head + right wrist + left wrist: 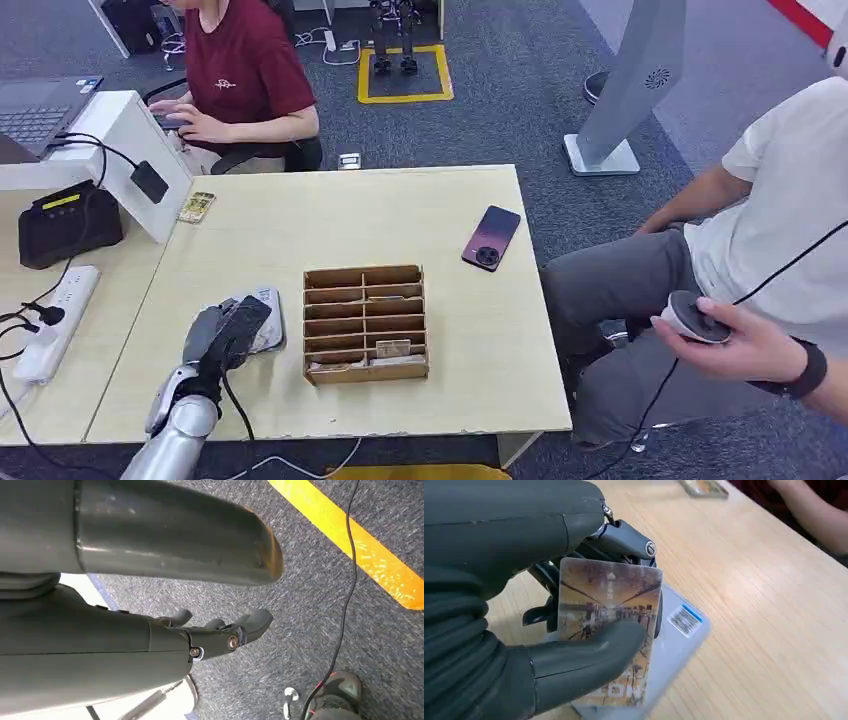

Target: Pass the card to the sensor for recognition and then transmit it.

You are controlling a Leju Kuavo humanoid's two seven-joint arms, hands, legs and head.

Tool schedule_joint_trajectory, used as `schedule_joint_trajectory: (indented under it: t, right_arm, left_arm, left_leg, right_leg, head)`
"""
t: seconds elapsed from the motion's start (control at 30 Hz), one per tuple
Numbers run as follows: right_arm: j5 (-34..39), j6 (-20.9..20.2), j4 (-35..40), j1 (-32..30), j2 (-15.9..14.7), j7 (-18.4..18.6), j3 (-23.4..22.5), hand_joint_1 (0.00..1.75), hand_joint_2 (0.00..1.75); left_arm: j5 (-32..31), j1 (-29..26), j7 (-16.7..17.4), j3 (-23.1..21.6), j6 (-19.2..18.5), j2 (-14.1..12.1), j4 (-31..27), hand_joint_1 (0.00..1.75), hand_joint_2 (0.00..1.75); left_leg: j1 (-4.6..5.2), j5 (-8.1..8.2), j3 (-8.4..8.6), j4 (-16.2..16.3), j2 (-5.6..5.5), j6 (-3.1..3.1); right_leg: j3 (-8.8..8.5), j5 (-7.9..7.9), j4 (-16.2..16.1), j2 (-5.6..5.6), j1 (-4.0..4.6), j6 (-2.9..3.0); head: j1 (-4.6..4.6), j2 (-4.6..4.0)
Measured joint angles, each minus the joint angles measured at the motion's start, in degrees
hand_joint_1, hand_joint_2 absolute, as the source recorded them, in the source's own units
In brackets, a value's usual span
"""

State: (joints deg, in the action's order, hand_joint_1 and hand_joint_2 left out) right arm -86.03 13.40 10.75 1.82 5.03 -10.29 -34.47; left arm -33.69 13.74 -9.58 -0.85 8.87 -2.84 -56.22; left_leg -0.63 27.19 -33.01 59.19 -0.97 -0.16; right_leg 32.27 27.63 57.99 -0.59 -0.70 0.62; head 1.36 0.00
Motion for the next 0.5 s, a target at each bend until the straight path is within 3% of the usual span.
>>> schedule_joint_trajectory:
  t: [0.1,0.23,0.3,0.43,0.5]
  right_arm:
    - [0.00,0.50,0.00,-0.12,0.00,0.00,0.00,0.00,0.00]
    - [0.00,0.96,0.00,-0.30,0.00,-0.02,0.00,0.00,0.00]
    - [0.00,1.16,0.00,-0.28,0.00,-0.02,0.00,0.00,0.00]
    - [-0.04,1.16,0.00,-0.16,0.00,-0.02,0.00,0.00,0.00]
    - [-0.04,1.16,0.00,-0.14,0.00,-0.02,0.02,0.00,0.00]
  left_arm:
    - [15.23,-0.54,0.44,0.00,-6.82,-0.04,-4.64,1.75,1.75]
    - [33.49,0.83,1.27,0.09,-8.91,-1.88,-11.42,1.75,1.75]
    - [35.31,3.55,0.74,0.17,-6.83,-2.86,-13.48,1.75,1.75]
    - [31.70,11.46,0.33,0.17,-0.69,-4.09,-14.77,1.75,1.75]
    - [30.87,14.63,0.26,0.15,0.38,-4.50,-14.77,1.75,1.75]
  left_leg:
    - [-0.01,-0.01,-0.06,0.00,0.01,0.00]
    - [-0.01,-0.02,-0.09,0.02,0.01,0.00]
    - [-0.03,-0.08,-0.16,0.02,-0.07,-0.05]
    - [-0.04,-0.17,-0.20,0.02,-0.09,-0.11]
    - [-0.02,-0.17,-0.17,0.02,-0.06,-0.11]
  right_leg:
    - [0.04,0.00,0.00,0.00,0.01,0.00]
    - [0.14,-0.03,0.00,-0.04,0.01,0.03]
    - [0.16,-0.04,0.01,0.04,0.03,0.03]
    - [0.17,-0.16,0.03,0.07,0.03,0.05]
    - [0.17,-0.19,0.03,0.01,0.03,0.03]
  head:
    - [-0.02,0.00]
    - [0.00,0.00]
    - [-0.02,0.00]
    - [0.00,0.00]
    - [0.00,0.00]
